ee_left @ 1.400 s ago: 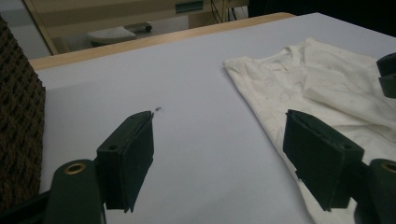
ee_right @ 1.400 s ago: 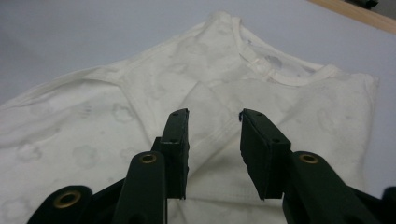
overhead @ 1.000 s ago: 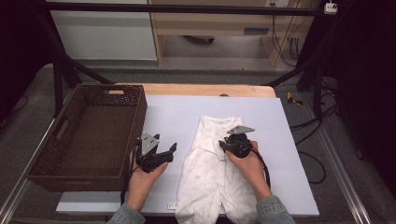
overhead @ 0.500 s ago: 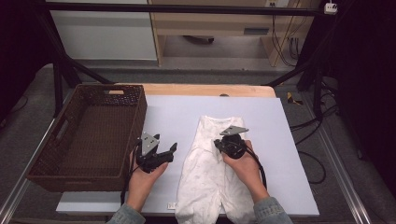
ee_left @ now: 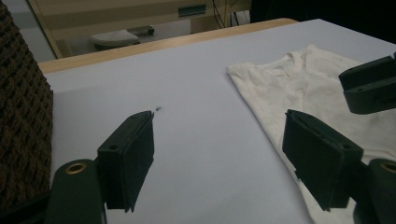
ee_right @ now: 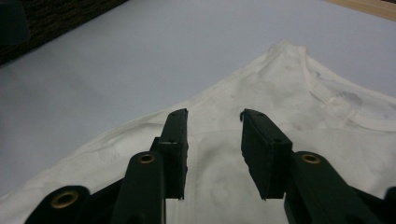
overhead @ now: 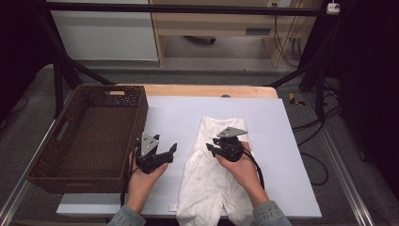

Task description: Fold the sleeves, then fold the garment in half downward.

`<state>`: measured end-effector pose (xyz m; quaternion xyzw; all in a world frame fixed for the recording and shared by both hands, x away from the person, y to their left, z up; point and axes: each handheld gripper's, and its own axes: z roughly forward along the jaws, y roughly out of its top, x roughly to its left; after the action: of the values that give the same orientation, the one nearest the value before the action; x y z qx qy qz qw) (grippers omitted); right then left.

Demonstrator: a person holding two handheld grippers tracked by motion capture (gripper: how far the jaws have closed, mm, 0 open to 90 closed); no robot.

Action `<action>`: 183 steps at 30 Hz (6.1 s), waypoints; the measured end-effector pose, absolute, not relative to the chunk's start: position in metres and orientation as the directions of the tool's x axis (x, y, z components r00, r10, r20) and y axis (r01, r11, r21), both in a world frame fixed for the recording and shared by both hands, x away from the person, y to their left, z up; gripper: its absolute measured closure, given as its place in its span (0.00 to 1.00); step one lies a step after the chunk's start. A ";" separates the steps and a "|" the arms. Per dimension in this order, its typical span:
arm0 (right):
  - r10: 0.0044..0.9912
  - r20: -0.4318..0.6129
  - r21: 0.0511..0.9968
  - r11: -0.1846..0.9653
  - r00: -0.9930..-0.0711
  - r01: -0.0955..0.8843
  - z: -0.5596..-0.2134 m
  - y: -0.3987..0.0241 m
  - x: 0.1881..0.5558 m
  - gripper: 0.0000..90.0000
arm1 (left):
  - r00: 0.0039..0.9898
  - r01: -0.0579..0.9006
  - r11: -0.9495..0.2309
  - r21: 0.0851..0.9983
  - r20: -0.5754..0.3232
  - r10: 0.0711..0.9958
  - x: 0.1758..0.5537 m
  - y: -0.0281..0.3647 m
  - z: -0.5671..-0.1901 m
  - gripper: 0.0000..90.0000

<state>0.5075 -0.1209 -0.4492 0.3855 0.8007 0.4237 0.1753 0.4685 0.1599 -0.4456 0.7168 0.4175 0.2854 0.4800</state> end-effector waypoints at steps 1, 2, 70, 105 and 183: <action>0.768 0.047 0.816 0.340 -0.638 0.468 -0.449 -0.125 0.507 0.66 | 0.487 0.325 -0.190 0.926 0.009 0.874 0.469 0.161 -0.446 0.28; 0.771 0.049 0.817 0.335 -0.635 0.469 -0.449 -0.127 0.506 0.65 | 0.486 0.326 -0.189 0.926 0.008 0.874 0.469 0.161 -0.446 0.28; 0.928 0.109 0.778 0.143 -0.355 0.612 -0.450 -0.222 0.611 0.28 | 0.523 0.380 -0.210 0.901 -0.022 0.852 0.472 0.154 -0.454 0.14; 0.913 0.095 0.752 0.194 -0.396 0.630 -0.479 -0.207 0.619 0.97 | 0.543 0.389 -0.228 0.892 -0.022 0.840 0.473 0.149 -0.454 0.16; 0.778 0.127 0.894 0.179 -0.615 0.411 -0.423 -0.219 0.498 0.97 | 0.679 0.356 -0.315 0.880 -0.012 0.734 0.521 0.077 -0.439 0.95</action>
<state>0.4981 -0.2185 -0.4226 0.3988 0.7455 0.5017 0.1830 0.5206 0.0773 -0.4395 0.7857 0.3468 0.2006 0.4714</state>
